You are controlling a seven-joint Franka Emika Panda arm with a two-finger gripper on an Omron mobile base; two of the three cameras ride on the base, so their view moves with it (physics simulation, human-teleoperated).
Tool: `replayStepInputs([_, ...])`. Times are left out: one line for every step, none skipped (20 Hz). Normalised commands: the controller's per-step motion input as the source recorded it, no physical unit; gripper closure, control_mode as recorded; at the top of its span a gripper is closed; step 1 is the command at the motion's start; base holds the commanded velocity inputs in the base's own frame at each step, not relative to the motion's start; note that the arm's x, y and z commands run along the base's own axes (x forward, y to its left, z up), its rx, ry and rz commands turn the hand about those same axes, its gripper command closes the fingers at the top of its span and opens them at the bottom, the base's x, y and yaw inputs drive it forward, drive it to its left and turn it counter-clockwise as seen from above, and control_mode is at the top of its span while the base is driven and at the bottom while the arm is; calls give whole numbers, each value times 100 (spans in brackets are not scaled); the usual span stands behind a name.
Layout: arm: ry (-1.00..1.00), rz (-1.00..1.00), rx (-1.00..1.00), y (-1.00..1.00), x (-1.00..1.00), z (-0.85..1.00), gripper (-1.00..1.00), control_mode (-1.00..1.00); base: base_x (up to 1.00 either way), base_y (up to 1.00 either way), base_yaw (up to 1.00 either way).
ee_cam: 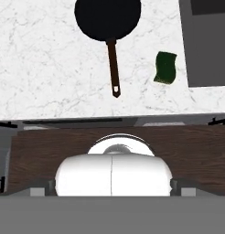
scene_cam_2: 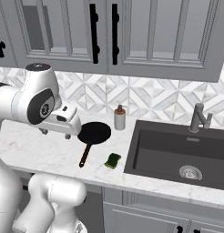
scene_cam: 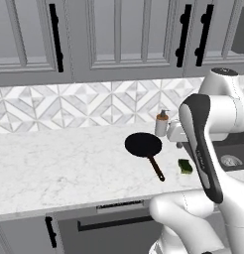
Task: Pick the pan and sponge and place them into the sink. Then turn on the water.
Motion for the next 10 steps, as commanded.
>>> replayStepInputs([0,0,0,0,0,0,-100,100,34,0,0])
replayStepInputs([0,0,0,0,0,0,-100,100,38,0,0])
replayStepInputs([0,0,0,0,40,0,-100,-100,0,0,0])
replayStepInputs([0,0,0,0,49,-1,-100,-100,0,0,0])
replayStepInputs([0,0,0,0,54,-2,-100,-100,0,0,0])
replayStepInputs([0,0,0,0,65,-4,-100,-100,0,0,0])
replayStepInputs([0,0,0,0,67,-10,-100,-100,0,0,0])
replayStepInputs([0,0,0,0,79,-24,-100,-100,0,0,0])
replayStepInputs([0,0,0,0,79,-33,-100,-100,0,0,0])
replayStepInputs([0,0,0,0,74,-38,-100,-100,0,0,0])
